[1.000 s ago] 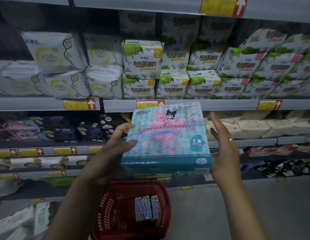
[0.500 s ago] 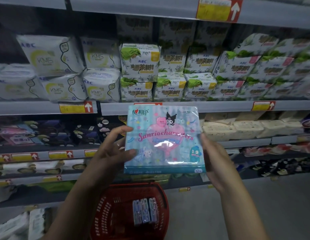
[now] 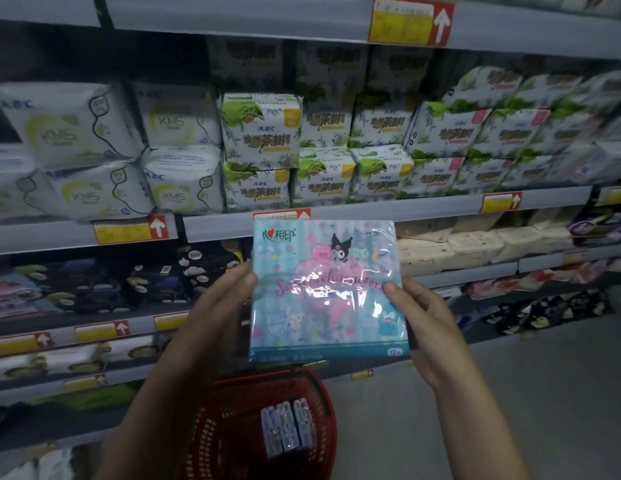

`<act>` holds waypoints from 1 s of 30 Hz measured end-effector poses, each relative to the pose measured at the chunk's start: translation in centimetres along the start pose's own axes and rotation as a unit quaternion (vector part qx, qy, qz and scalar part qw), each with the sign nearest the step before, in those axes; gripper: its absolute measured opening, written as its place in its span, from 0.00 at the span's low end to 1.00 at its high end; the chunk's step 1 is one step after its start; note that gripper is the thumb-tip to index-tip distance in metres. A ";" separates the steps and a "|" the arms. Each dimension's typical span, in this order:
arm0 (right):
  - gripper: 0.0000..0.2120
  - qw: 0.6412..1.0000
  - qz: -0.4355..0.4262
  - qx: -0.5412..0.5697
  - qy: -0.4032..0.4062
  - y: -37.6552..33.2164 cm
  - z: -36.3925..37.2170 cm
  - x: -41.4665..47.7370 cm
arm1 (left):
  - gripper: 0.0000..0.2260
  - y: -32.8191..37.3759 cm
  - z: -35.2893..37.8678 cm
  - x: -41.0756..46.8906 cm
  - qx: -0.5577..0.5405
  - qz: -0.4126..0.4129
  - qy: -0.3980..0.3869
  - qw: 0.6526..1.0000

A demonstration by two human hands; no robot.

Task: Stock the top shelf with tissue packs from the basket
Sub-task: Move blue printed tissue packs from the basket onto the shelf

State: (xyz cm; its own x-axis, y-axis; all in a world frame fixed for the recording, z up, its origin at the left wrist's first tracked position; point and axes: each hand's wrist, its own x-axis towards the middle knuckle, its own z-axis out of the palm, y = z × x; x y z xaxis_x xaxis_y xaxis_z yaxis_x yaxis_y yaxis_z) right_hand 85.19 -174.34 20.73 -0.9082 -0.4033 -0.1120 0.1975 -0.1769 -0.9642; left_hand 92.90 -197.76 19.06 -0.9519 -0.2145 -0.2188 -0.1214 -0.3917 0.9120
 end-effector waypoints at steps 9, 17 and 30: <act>0.05 0.995 0.010 0.030 0.096 1.1 1.3 -1.2 | 0.23 -0.1 0.0 -0.1 -0.007 -0.048 0.003 0.999; 0.42 0.991 0.044 0.019 0.125 1.7 1.9 -0.6 | 0.20 0.6 -1.1 0.4 -0.008 -0.040 -0.023 0.999; 0.48 0.993 0.050 0.052 0.096 2.0 1.4 1.6 | 0.19 1.5 -0.6 1.2 -0.014 -0.025 -0.002 1.000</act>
State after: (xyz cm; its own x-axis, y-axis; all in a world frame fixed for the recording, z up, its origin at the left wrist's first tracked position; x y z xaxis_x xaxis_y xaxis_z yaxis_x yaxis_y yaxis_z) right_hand 84.70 -176.61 18.94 -0.9338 -0.2469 -0.2590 0.3179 -0.2401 -0.9172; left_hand 91.80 -199.15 19.92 -0.9464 -0.1899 -0.2614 -0.1602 -0.4268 0.8901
